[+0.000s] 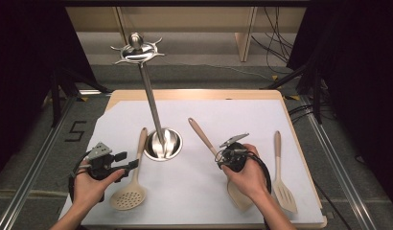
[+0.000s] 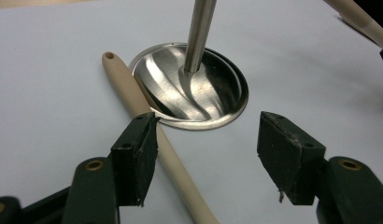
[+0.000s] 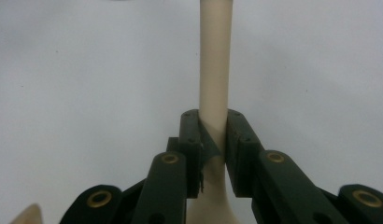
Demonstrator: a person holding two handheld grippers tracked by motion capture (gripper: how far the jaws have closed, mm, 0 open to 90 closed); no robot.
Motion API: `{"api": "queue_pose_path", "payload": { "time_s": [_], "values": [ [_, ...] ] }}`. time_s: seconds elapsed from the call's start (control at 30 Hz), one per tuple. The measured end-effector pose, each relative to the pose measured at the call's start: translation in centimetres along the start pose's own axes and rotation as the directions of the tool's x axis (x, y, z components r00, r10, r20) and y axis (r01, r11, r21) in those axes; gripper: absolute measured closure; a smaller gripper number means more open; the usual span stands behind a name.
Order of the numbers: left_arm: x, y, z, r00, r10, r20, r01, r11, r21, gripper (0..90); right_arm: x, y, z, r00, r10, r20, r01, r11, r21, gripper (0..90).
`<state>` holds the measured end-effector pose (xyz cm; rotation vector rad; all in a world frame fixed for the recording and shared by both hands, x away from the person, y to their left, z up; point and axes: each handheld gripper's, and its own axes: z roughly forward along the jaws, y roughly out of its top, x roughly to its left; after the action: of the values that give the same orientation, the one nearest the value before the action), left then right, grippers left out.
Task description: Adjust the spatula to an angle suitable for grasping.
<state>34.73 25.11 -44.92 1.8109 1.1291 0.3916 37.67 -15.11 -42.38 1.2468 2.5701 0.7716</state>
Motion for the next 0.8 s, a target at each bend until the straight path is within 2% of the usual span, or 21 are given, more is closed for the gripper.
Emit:
{"api": "queue_pose_path", "payload": {
  "time_s": [0.13,0.2,0.23,0.27,0.3,0.37,0.4,0.43,0.47,0.5,0.53,0.67,0.7,0.8],
  "values": [
    [0.1,0.0,-0.1,1.0,-0.005,-0.004,0.005,1.0,-0.005,37.9,0.1,-0.1,-0.3,0.9998,-0.019,-0.002,0.019,0.999,-0.043,79.1],
    [0.2,0.0,-0.1,1.0,-0.007,-0.003,0.007,0.9999,-0.009,38.0,0.2,-0.1,-0.4,0.9998,-0.014,-0.014,0.013,0.999,-0.053,79.1],
    [0.3,0.0,-0.1,1.0,-0.005,0.002,0.005,0.9999,-0.01,38.0,0.3,-0.2,-0.5,0.9997,-0.017,-0.018,0.015,0.995,-0.094,79.1],
    [0.3,0.0,-0.2,1.0,-0.006,-0.006,0.006,0.9999,-0.011,38.1,0.3,-0.1,-0.7,0.9997,-0.015,-0.019,0.013,0.995,-0.099,79.1],
    [0.3,0.0,-0.2,1.0,-0.006,-0.006,0.006,0.9999,-0.011,38.1,0.3,-0.2,-0.5,0.9995,-0.017,-0.025,0.014,0.991,-0.137,79.1],
    [0.3,0.0,-0.1,0.9999,-0.01,0.003,0.01,0.9998,-0.016,38.1,0.4,-0.1,-0.9,0.9996,-0.013,-0.025,0.01,0.992,-0.125,79.1],
    [0.3,0.0,0.0,0.9999,-0.009,0.004,0.009,0.9998,-0.017,38.2,0.4,-0.1,-0.9,0.9992,-0.038,-0.015,0.035,0.986,-0.162,79.0],
    [0.3,0.1,0.0,1.0,-0.009,0.004,0.009,0.9998,-0.018,38.1,0.4,0.0,-1.0,0.9988,-0.043,-0.022,0.038,0.985,-0.168,79.0],
    [0.3,0.1,0.0,1.0,-0.009,0.004,0.009,0.9998,-0.018,38.2,0.4,0.0,-1.0,0.9988,-0.043,-0.022,0.038,0.985,-0.168,79.0],
    [0.3,0.1,0.0,0.9999,-0.01,0.003,0.01,0.9999,-0.014,38.2,0.4,-0.1,-1.0,0.999,-0.044,-0.011,0.041,0.981,-0.19,79.0],
    [0.3,0.1,0.0,1.0,-0.009,0.003,0.009,0.9999,-0.014,38.2,0.4,0.0,-1.2,0.9988,-0.047,-0.016,0.043,0.982,-0.184,79.1],
    [0.4,0.1,-0.1,1.0,-0.001,0.004,0.001,0.9999,-0.017,38.3,0.4,0.0,-1.6,0.999,-0.04,-0.021,0.035,0.975,-0.22,79.1],
    [0.4,0.1,-0.1,0.9999,-0.011,0.001,0.011,0.9997,-0.02,38.2,0.4,0.1,-1.8,0.9987,-0.048,-0.019,0.042,0.977,-0.21,79.1],
    [0.3,0.2,-0.2,0.9999,-0.008,-0.013,0.008,0.9997,-0.021,38.3,0.4,0.1,-1.8,0.9985,-0.05,-0.02,0.045,0.975,-0.219,79.1]
  ]
}}
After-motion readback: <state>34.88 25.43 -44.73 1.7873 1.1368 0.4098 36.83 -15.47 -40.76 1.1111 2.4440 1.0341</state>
